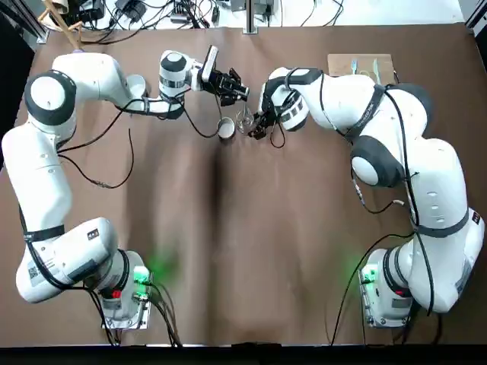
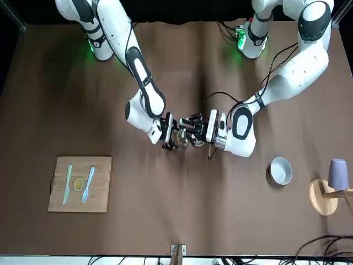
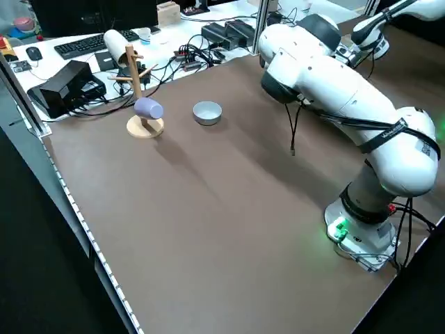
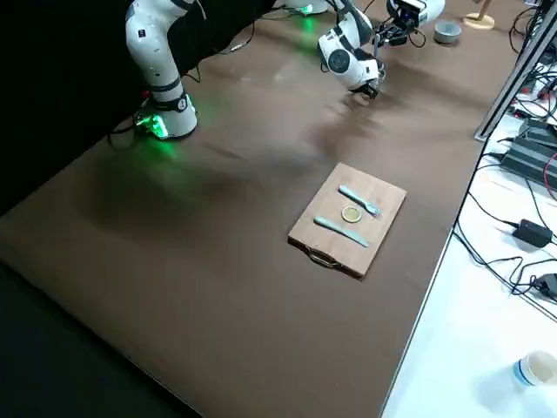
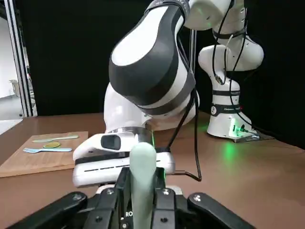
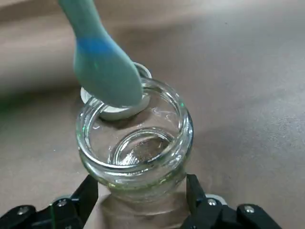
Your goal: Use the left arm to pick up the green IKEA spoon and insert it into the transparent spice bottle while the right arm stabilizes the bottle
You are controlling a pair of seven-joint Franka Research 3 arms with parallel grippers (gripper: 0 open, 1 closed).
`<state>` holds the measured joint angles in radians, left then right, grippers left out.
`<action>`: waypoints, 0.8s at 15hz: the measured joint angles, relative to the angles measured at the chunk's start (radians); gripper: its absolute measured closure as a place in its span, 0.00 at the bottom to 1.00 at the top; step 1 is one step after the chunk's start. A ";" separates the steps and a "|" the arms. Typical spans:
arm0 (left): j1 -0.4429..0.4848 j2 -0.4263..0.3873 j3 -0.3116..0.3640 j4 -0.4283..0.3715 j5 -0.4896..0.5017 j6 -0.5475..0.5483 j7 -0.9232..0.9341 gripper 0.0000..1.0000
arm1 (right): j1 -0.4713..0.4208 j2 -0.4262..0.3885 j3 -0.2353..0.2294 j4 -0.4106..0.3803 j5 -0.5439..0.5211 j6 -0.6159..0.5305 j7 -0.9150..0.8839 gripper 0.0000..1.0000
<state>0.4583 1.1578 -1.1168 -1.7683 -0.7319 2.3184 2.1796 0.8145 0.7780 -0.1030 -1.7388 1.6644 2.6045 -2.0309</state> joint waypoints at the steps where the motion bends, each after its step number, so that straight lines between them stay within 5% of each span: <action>1: 0.006 0.000 0.000 -0.007 0.000 0.000 0.001 0.76 | 0.000 0.000 0.000 0.000 0.000 0.000 0.000 0.18; 12: 0.004 0.000 0.031 -0.025 0.000 0.000 0.042 0.76 | 0.001 0.000 0.000 0.000 0.000 0.000 0.000 0.18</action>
<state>0.4627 1.1578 -1.0858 -1.7930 -0.7319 2.3180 2.2218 0.8151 0.7780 -0.1029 -1.7388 1.6646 2.6044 -2.0310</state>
